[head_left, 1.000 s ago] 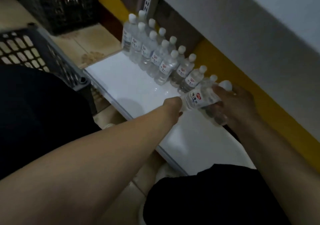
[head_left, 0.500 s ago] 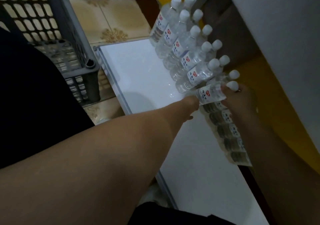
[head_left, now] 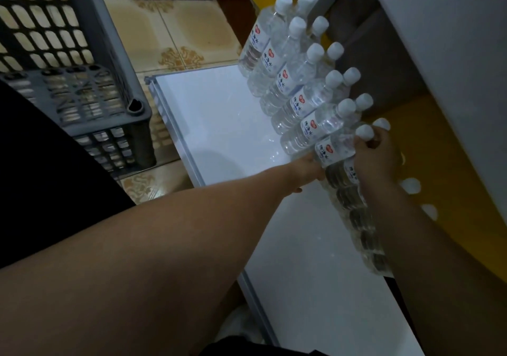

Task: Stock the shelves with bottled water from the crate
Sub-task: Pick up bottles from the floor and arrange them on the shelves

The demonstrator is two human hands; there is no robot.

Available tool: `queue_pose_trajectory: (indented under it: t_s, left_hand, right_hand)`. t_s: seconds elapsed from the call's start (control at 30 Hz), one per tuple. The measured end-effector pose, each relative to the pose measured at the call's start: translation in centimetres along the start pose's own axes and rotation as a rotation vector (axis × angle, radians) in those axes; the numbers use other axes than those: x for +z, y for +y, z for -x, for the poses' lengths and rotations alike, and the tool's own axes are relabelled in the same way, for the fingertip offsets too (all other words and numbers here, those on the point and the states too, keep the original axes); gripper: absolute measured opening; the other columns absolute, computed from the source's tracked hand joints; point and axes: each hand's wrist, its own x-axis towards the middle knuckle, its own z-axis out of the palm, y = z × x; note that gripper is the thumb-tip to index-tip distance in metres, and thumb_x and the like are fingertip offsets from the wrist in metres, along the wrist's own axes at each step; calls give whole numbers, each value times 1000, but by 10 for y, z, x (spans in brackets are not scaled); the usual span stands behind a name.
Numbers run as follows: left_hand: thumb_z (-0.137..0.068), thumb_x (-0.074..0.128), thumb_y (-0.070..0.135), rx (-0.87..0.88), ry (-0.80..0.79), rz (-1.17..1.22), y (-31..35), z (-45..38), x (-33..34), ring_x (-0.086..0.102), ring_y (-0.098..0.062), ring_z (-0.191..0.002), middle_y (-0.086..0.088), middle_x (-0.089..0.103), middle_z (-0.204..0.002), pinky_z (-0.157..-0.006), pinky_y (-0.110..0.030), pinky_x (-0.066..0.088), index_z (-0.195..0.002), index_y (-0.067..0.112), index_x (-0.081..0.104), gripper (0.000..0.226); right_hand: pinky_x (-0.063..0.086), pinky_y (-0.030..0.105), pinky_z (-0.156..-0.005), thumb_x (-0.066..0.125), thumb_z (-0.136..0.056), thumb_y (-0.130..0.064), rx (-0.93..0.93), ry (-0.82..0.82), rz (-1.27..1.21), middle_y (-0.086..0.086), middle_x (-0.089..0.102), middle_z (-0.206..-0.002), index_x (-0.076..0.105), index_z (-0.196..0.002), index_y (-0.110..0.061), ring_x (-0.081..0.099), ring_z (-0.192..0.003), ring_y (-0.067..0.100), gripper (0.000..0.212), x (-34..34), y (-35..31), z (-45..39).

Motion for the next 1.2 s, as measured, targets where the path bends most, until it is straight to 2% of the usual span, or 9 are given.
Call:
queue_pose_trajectory:
  t_s: [0.17, 0.27, 0.4, 0.5, 0.6, 0.7, 0.9, 1.0, 1.2]
  left_hand:
    - [-94, 52, 13, 10, 5, -40, -1, 4, 0, 33, -27, -140, -6, 35, -152, -107, -47, 36, -150, 30, 29, 63]
    - [-99, 49, 17, 56, 70, -179, 1, 24, 4, 37, -27, -138, -10, 36, -152, -104, -36, 37, -152, 19, 29, 57]
    - [-102, 43, 19, 230, 113, -484, 14, 63, 4, 45, -28, -130, -15, 48, -141, -96, -27, 33, -137, 8, 47, 37]
    - [-102, 41, 24, 327, 78, -676, 26, 97, 5, 47, -28, -128, -14, 50, -139, -102, -31, 35, -134, 11, 49, 35]
    - [-97, 44, 40, 376, 36, -875, 30, 136, 21, 46, -29, -131, -11, 49, -142, -111, -38, 36, -137, 16, 50, 47]
    - [-98, 47, 34, 445, -23, -1033, 35, 177, 56, 45, -30, -132, -10, 47, -144, -109, -36, 36, -139, 16, 49, 45]
    - [-96, 46, 46, 415, -186, -1262, 23, 259, 151, 46, -30, -128, -10, 45, -147, -103, -35, 40, -142, 18, 45, 54]
    - [-99, 45, 40, 440, -245, -1399, 11, 295, 197, 44, -27, -131, -8, 43, -149, -98, -31, 37, -145, 19, 42, 51]
    - [-99, 41, 48, 469, -442, -1736, -58, 334, 274, 41, -25, -135, -5, 28, -158, -106, -35, 38, -155, 21, 21, 65]
  right_hand:
    - [38, 28, -89, 51, -98, -33, -2, 5, 90, 12, 62, -125, 56, -128, -6, 55, -117, 29, 40, -1, -5, 3]
    - [42, 36, -99, 50, -97, -37, -41, 2, 114, 16, 56, -133, 49, -135, -4, 53, -122, 32, 50, -9, -10, 11]
    - [37, 40, -104, 47, -99, -41, -67, -29, 215, 17, 49, -141, 43, -142, -8, 47, -128, 34, 55, -40, -22, 37]
    - [35, 37, -102, 45, -101, -40, -67, -85, 247, 19, 48, -142, 43, -140, -4, 44, -129, 36, 53, -69, -37, 70]
    - [36, 37, -101, 41, -101, -44, -49, -77, 260, 22, 48, -141, 45, -138, -4, 46, -127, 37, 54, -103, -49, 101]
    - [31, 38, -108, 39, -101, -45, -12, -4, 247, 20, 42, -148, 40, -144, -7, 41, -134, 35, 57, -150, -65, 130]
    - [30, 37, -115, 35, -98, -59, 117, 92, 81, 7, 33, -157, 35, -151, -21, 36, -141, 28, 65, -242, -55, 210]
    - [27, 32, -113, 32, -100, -57, 154, 77, 76, 5, 33, -157, 34, -150, -18, 34, -142, 26, 63, -281, -29, 253]
    - [30, 32, -110, 32, -101, -53, 240, 164, 16, 3, 31, -158, 33, -151, -20, 36, -140, 25, 60, -347, 61, 348]
